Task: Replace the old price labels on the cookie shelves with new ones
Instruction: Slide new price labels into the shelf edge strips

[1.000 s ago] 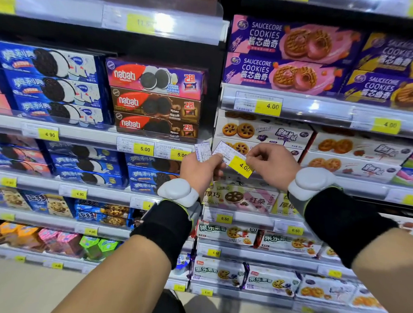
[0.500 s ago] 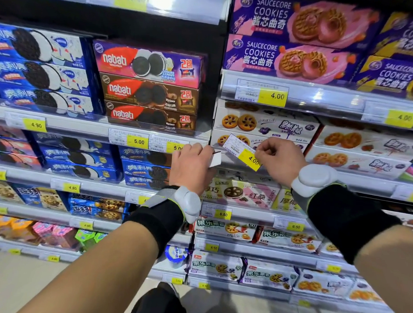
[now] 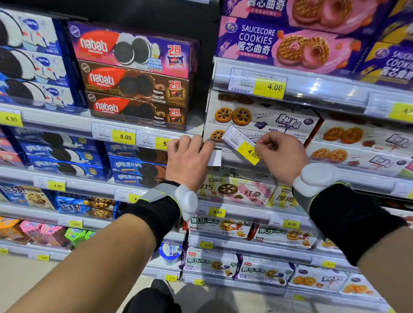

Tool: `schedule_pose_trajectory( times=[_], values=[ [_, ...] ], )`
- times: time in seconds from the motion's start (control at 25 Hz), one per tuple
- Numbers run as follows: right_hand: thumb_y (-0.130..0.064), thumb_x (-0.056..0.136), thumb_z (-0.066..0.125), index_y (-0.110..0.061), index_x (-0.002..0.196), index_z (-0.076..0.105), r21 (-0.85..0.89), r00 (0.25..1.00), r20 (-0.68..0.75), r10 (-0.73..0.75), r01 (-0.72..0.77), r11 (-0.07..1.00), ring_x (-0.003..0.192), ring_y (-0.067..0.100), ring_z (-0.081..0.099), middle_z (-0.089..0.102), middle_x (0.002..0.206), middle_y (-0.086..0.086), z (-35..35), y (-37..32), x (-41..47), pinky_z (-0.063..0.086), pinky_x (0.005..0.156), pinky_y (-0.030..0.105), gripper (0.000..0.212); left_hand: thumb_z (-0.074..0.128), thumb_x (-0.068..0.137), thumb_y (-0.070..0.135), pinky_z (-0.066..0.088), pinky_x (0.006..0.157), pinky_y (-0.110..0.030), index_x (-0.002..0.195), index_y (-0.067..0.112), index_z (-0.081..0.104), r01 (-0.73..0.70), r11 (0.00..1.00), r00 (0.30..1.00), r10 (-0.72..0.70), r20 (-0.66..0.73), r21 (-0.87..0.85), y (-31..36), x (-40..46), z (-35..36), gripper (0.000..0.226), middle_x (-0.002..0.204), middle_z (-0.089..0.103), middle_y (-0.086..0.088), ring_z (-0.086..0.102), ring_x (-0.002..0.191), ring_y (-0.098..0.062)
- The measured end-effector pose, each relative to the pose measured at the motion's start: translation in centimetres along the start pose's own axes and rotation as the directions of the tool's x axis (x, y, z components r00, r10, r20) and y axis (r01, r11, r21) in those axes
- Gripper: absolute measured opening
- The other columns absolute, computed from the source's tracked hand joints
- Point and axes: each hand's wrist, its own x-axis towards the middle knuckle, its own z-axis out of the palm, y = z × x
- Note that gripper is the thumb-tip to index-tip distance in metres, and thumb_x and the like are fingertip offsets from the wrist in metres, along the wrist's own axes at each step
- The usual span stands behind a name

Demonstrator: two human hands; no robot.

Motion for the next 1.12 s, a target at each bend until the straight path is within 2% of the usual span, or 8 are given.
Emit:
schedule_pose_trajectory(
  times=[0.32,0.48,0.6,0.8,1.12],
  values=[
    [-0.015,0.086,0.061,-0.016,0.087,0.069,0.001,0.991,-0.045,-0.127,0.127,0.992,0.074,0.016,0.057,0.064,0.077,-0.002,0.7,-1.0,-0.2,0.037,0.065,0.021,0.007,0.075,0.052,0.002,0.025,0.079,-0.04,0.092,0.015,0.061,0.076,0.988,0.997,-0.073,0.026,-0.137,0.5,-0.6,-0.7,0.044,0.086,0.057,-0.007,0.036,0.084,-0.026],
    [-0.015,0.087,0.061,-0.015,0.089,0.069,-0.077,0.975,-0.069,-0.213,0.207,0.975,0.078,0.016,0.054,0.062,0.085,0.001,1.5,-1.5,0.3,0.036,0.068,0.023,0.008,0.075,0.049,-0.001,0.023,0.076,-0.038,0.087,0.013,0.064,0.094,0.974,0.996,-0.089,0.03,-0.204,0.3,-0.9,-1.1,0.042,0.08,0.057,-0.008,0.034,0.082,-0.025],
    [-0.017,0.087,0.061,-0.016,0.091,0.07,-0.147,0.969,-0.035,-0.243,0.236,0.961,0.083,0.019,0.054,0.063,0.09,0.004,2.2,-1.4,0.6,0.04,0.072,0.026,0.01,0.074,0.047,-0.003,0.022,0.075,-0.037,0.087,0.013,0.065,0.099,0.967,0.995,-0.09,0.049,-0.234,0.3,-1.0,-1.3,0.044,0.08,0.058,-0.007,0.034,0.082,-0.024],
    [-0.017,0.086,0.06,-0.017,0.09,0.071,-0.218,0.969,0.08,-0.233,0.245,0.945,0.087,0.023,0.057,0.064,0.092,0.004,3.2,-1.1,0.3,0.041,0.073,0.028,0.011,0.078,0.044,-0.002,0.022,0.075,-0.037,0.089,0.013,0.065,0.113,0.96,0.992,-0.098,0.074,-0.255,0.3,-1.0,-1.5,0.049,0.082,0.059,-0.007,0.034,0.083,-0.023],
    [-0.015,0.087,0.053,-0.015,0.092,0.073,-0.302,0.973,0.088,-0.215,0.232,0.925,0.091,0.028,0.06,0.07,0.094,0.008,3.4,-1.7,-0.4,0.043,0.077,0.03,0.021,0.078,0.047,-0.001,0.022,0.073,-0.036,0.087,0.014,0.065,0.144,0.957,0.988,-0.127,0.083,-0.252,0.3,-0.7,-1.5,0.045,0.08,0.059,-0.006,0.036,0.081,-0.024]
  ],
)
